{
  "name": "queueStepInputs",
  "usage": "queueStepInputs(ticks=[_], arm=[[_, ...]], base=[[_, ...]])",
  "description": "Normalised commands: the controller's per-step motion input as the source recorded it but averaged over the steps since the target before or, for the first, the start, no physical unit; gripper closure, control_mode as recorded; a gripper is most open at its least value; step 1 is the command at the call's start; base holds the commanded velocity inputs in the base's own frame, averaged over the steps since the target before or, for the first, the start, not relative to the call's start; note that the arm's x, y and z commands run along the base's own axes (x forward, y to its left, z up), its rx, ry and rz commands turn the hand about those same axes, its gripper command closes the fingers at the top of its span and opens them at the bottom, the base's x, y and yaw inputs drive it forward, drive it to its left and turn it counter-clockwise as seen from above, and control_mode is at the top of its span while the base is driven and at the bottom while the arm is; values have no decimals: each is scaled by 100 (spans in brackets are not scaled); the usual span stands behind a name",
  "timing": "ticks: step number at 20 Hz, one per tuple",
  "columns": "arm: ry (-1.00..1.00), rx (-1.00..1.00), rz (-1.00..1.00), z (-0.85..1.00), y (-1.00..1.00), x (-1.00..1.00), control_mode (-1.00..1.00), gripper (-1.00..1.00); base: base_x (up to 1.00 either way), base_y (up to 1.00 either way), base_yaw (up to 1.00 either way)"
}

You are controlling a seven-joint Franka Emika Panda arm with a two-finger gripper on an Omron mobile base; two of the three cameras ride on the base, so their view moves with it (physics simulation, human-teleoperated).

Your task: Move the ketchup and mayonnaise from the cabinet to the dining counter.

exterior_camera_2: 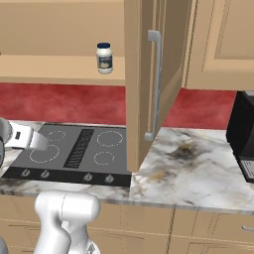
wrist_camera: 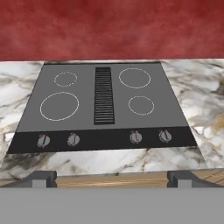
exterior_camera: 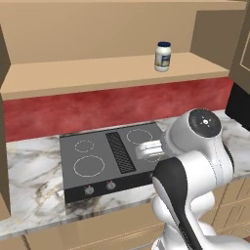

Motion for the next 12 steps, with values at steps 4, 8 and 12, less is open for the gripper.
queueStepInputs(ticks=[4, 8, 12], arm=[[0, 0, 0, 0, 0, 0, 100, -100], [0, 0, 0, 0, 0, 0, 100, -100], [0, 2, 0, 0, 0, -3, -100, -100]], base=[[0, 0, 0], [0, 0, 0], [-3, 0, 0]])
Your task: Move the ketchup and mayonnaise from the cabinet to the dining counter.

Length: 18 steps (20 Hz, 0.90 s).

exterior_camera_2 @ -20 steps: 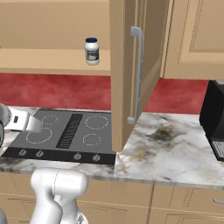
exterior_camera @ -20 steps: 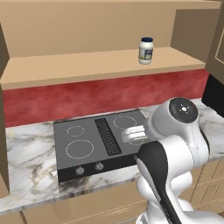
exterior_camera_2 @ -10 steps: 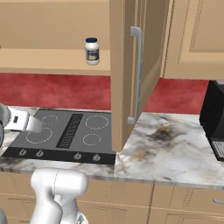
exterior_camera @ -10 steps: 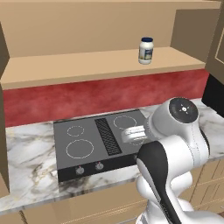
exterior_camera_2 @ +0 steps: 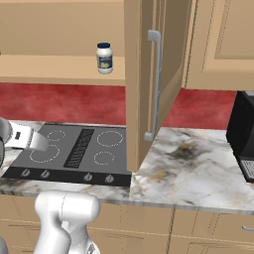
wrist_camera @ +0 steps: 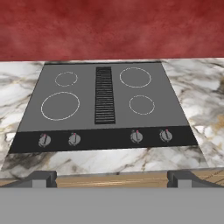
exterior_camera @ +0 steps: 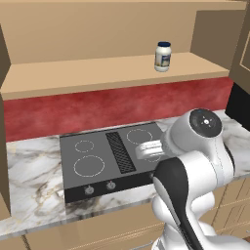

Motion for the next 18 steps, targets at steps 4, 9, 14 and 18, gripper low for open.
queueStepInputs(ticks=[4, 9, 14, 18], arm=[[-3, 3, 0, 5, 0, -6, -100, -100], [-4, 1, -1, 17, 1, -1, -100, -100], [-6, 2, -7, 36, 0, -5, -100, -100], [-1, 5, -11, 47, 0, -4, -100, -100]], base=[[0, 0, 0], [0, 0, 0], [0, 0, 0], [0, 0, 0]])
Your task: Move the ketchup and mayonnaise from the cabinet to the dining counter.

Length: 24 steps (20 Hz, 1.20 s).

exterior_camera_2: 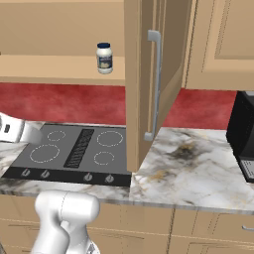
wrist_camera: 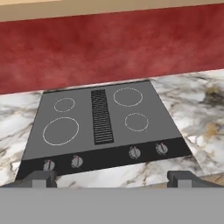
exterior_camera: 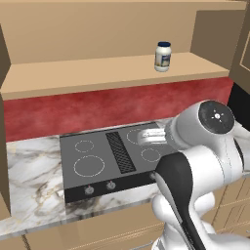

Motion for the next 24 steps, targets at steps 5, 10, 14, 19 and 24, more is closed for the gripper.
queueStepInputs(ticks=[5, 10, 14, 19, 24], arm=[[7, 8, -8, 46, -7, -3, -100, -100], [6, 5, -1, 39, -20, -8, -100, -100], [-7, -4, 0, 22, -16, -9, -100, -100], [-19, -27, -1, 18, -6, 1, -100, -100], [-2, -20, -3, 29, -6, 6, -100, -100]], base=[[0, 0, 0], [0, 0, 0], [0, 0, 0], [0, 0, 0], [0, 0, 0]])
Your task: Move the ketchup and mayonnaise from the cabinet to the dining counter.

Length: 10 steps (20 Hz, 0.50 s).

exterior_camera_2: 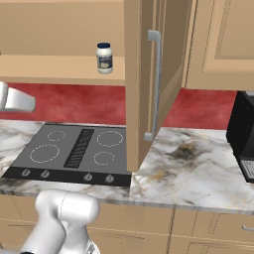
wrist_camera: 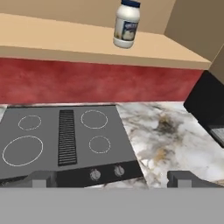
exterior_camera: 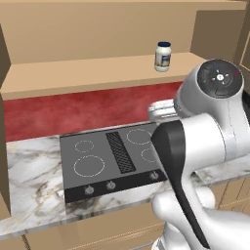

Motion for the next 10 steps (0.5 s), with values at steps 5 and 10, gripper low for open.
queueStepInputs(ticks=[5, 10], arm=[[2, -3, 0, 44, -14, 0, -100, -100], [1, 0, 0, 38, -19, 0, -100, -100]], base=[[0, 0, 0], [0, 0, 0]])
